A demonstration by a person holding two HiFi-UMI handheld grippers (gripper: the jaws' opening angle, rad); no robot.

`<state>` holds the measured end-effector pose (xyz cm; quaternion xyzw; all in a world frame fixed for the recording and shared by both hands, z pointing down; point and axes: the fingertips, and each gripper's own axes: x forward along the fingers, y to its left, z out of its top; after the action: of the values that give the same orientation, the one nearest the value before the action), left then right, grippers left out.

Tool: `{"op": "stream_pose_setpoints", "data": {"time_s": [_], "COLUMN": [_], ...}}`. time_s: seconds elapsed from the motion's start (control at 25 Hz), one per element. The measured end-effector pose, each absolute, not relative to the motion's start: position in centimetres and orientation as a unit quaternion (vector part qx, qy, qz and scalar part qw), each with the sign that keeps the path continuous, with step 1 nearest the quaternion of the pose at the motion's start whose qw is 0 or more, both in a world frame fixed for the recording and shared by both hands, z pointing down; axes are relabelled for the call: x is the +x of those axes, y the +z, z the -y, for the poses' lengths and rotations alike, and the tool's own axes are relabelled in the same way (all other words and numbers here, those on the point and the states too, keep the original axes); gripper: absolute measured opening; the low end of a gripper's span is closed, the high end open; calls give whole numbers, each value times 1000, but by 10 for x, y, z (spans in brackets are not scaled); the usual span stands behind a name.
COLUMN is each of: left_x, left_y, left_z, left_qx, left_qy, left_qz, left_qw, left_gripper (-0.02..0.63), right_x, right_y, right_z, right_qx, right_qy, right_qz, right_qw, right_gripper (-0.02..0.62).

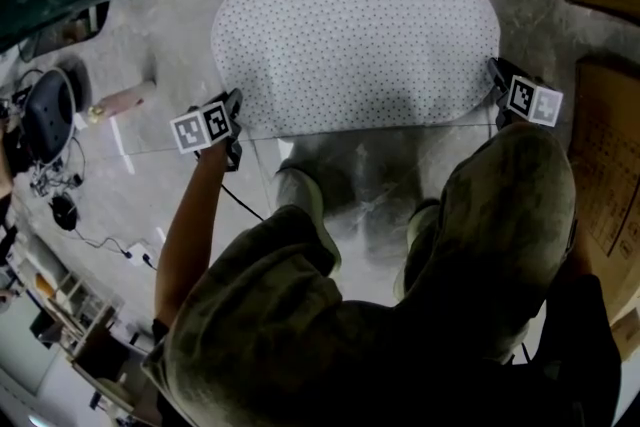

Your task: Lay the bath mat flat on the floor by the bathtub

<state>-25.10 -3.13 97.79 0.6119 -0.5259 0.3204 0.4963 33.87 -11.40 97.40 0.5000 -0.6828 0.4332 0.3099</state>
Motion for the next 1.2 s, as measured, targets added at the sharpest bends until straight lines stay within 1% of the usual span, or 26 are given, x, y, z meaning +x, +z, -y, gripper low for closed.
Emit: {"op": "stream_pose_setpoints", "data": {"time_s": [0.12, 0.2, 0.24, 0.32, 0.44, 0.52, 0.56, 0.64, 0.8, 0.88, 1.04, 1.08, 1.12, 1.16, 1.2], "left_x": [-255, -259, -261, -263, -267, -270, -271, -277, -276, -267, -249, -245, -240, -236, -232], "left_y": [977, 973, 971, 965, 956, 957, 958, 961, 965, 966, 970, 972, 974, 976, 978], "left_z": [31, 31, 31, 33, 39, 40, 41, 45, 51, 53, 47, 46, 46, 46, 46], "left_qx": [610, 604, 602, 601, 600, 596, 593, 589, 590, 598, 618, 622, 626, 630, 634], "left_qy": [344, 354, 358, 361, 345, 341, 344, 340, 328, 338, 355, 357, 355, 351, 345], "left_qz": [531, 543, 549, 565, 590, 595, 597, 603, 599, 588, 564, 559, 556, 553, 551], "left_qw": [477, 463, 455, 435, 416, 418, 417, 417, 430, 428, 416, 415, 416, 417, 420], "left_gripper": [103, 142, 160, 186, 195, 195, 195, 195, 202, 202, 202, 202, 202, 202, 202], "right_x": [341, 344, 346, 351, 354, 353, 352, 349, 342, 345, 361, 363, 361, 356, 348], "right_y": [977, 974, 971, 966, 965, 972, 975, 976, 958, 946, 942, 942, 941, 941, 942], "right_z": [116, 118, 119, 120, 125, 124, 124, 123, 124, 125, 125, 126, 128, 130, 129], "right_qx": [493, 492, 496, 515, 530, 526, 524, 524, 532, 546, 576, 579, 577, 568, 553], "right_qy": [400, 372, 369, 387, 436, 459, 465, 467, 433, 415, 388, 386, 391, 404, 424], "right_qz": [693, 699, 699, 692, 679, 675, 673, 674, 692, 692, 673, 673, 677, 685, 693], "right_qw": [342, 361, 359, 325, 261, 240, 235, 230, 225, 223, 254, 252, 237, 212, 185], "right_gripper": [120, 167, 181, 196, 196, 196, 195, 159, 132, 135, 144, 144, 143, 121, 78]}}
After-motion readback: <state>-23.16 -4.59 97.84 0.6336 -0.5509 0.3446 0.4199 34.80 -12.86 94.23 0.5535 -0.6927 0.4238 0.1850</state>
